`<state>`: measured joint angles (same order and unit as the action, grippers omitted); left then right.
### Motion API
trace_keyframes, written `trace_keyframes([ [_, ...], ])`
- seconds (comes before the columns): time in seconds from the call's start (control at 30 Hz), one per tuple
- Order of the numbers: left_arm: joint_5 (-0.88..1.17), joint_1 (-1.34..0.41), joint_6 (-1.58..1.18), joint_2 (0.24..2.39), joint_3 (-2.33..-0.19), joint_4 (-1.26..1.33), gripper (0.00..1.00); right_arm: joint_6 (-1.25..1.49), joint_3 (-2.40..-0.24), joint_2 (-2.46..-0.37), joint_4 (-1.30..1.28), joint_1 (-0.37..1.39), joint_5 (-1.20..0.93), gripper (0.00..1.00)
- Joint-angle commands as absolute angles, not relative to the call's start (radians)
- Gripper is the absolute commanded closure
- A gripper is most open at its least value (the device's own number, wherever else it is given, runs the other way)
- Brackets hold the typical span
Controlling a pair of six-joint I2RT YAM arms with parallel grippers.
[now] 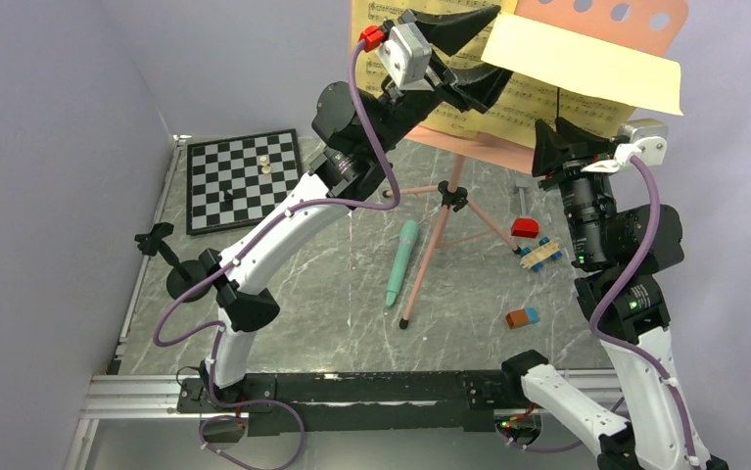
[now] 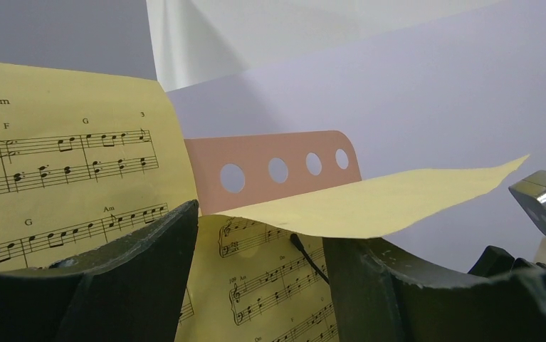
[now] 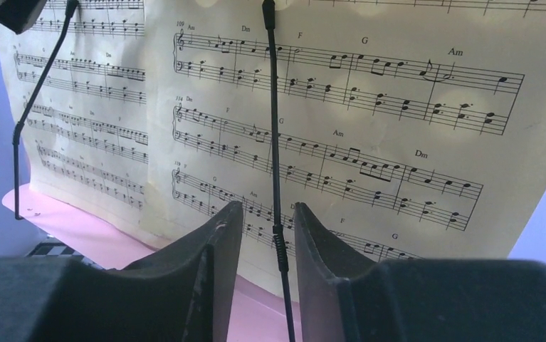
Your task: Set up the instrument practice props
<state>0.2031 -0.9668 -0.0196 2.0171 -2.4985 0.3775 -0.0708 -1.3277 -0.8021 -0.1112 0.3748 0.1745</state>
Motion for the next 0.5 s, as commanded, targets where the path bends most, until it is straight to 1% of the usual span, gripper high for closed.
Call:
trace_keyframes([
  [0.0,0.200,-0.963,-0.029,2.014,-2.505,0.411,0.32,-0.075,-1.337,-0.801,-0.070,0.379,0.188,0.67],
  [0.03,0.201,-0.961,-0.028,2.014,-2.505,0.410,0.32,-0.075,-1.335,-0.800,-0.069,0.379,0.186,0.74],
  [0.13,0.201,-0.959,-0.027,2.012,-2.503,0.409,0.32,-0.072,-1.329,-0.799,-0.068,0.379,0.183,0.87],
  [0.3,0.201,-0.959,-0.028,2.010,-2.502,0.407,0.31,-0.075,-1.314,-0.790,-0.067,0.379,0.165,0.96],
  [0.47,0.203,-0.959,-0.029,2.012,-2.500,0.408,0.31,-0.083,-1.305,-0.779,-0.074,0.379,0.142,0.98],
])
